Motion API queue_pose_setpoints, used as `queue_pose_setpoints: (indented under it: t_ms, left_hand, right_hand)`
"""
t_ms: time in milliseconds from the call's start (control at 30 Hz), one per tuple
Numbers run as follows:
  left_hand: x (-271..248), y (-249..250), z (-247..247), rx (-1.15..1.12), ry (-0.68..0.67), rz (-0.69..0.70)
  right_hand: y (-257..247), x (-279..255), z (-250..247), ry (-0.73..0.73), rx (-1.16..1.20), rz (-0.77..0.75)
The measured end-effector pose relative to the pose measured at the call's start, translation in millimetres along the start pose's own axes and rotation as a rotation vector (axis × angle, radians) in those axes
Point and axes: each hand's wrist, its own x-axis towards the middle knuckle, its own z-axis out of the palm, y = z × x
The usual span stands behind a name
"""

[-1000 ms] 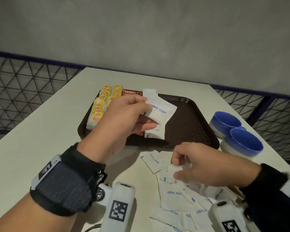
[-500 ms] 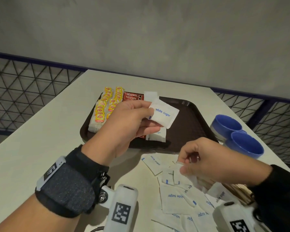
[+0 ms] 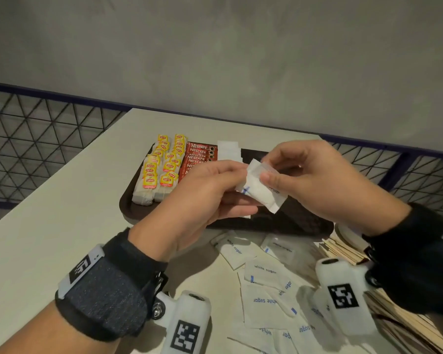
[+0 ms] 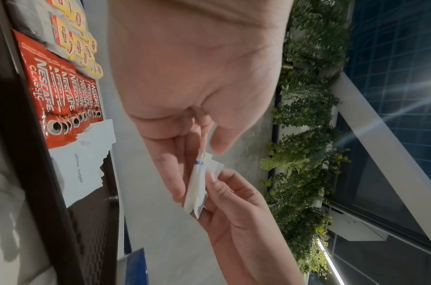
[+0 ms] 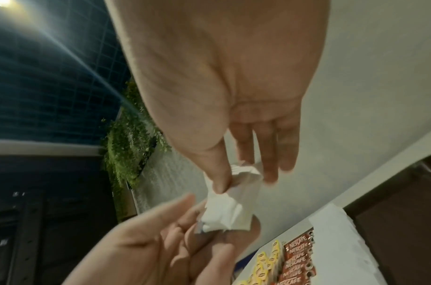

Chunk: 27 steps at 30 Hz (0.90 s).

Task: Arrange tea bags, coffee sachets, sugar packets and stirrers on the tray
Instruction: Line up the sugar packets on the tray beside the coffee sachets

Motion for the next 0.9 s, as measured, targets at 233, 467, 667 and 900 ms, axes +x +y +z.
queue_pose_setpoints:
  t_ms: [233, 467, 667, 900]
  left_hand:
    - [1.2, -2.1, -3.4, 0.016, 0.035, 0.084]
    - [0.4, 0.9, -3.6, 0.024, 0.056, 0.107]
    - [1.3, -0.2, -4.4, 0.079, 0.087, 0.099]
    - [10.5, 5.5, -19.8, 0.001, 0.314, 0.176]
  right_hand:
    - [-2.5, 5.7, 8.6, 0.091, 0.034, -0.03]
    - [-7.7, 3.9, -3.1, -0.064, 0.147, 0.072]
    - [-12.7, 22.2, -14.9, -0.235, 0.032, 0.072]
    - [32.9, 124.1, -35.6, -0.224, -0.29, 0.166]
